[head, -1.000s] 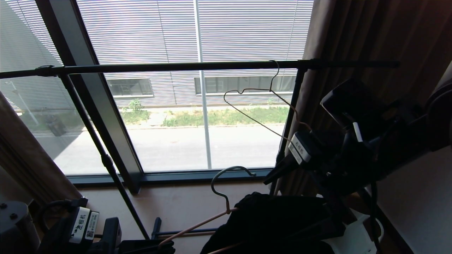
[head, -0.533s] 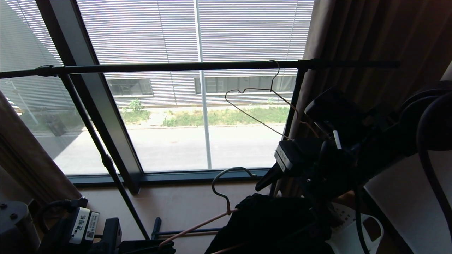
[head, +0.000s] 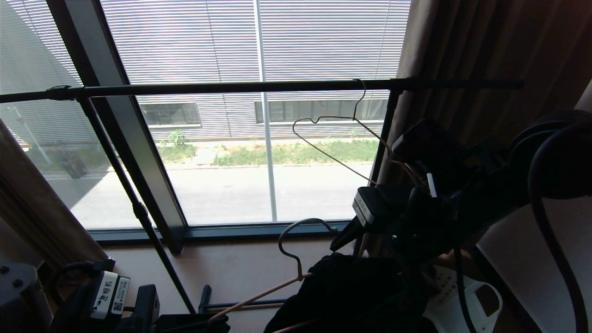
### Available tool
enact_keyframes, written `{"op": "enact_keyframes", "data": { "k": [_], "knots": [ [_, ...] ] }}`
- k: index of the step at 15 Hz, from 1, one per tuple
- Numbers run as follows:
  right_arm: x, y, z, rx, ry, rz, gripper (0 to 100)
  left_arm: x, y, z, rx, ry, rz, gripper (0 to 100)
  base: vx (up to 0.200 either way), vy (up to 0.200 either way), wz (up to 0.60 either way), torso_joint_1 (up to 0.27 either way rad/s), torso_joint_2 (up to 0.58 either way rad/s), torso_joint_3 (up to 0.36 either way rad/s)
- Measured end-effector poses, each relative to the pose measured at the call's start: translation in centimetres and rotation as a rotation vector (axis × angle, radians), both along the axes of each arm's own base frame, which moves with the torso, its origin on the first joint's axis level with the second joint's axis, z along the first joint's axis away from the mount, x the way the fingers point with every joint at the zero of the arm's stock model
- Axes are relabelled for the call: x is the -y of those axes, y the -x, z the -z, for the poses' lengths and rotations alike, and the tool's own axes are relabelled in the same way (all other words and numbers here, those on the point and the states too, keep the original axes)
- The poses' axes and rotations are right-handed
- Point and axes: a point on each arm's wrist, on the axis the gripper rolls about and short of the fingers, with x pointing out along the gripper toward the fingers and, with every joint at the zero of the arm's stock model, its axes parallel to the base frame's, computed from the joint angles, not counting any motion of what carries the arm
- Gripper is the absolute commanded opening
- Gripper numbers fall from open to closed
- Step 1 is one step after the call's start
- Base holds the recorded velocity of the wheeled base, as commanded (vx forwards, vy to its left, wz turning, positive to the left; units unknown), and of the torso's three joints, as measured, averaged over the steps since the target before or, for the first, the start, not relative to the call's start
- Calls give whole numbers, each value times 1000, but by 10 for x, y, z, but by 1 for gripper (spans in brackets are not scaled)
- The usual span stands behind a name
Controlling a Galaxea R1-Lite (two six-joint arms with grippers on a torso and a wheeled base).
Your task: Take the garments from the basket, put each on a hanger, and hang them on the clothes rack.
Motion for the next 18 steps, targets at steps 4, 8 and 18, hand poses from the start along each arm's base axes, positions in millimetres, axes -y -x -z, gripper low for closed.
{"op": "enact_keyframes", "data": {
  "k": [4, 8, 18],
  "knots": [
    [-2, -2, 1, -1, 0, 0, 0, 0, 0, 0, 1, 1, -1, 0, 0, 0, 0, 0, 0, 0],
    [-5, -5, -1, 2, -6, 3, 0, 0, -3, -2, -2, 6, -10, 0, 0, 0, 0, 0, 0, 0],
    [-17, -22, -1, 16, -21, 5, 0, -4, -19, 2, -42, 4, -70, 0, 0, 0, 0, 0, 0, 0]
  ]
}}
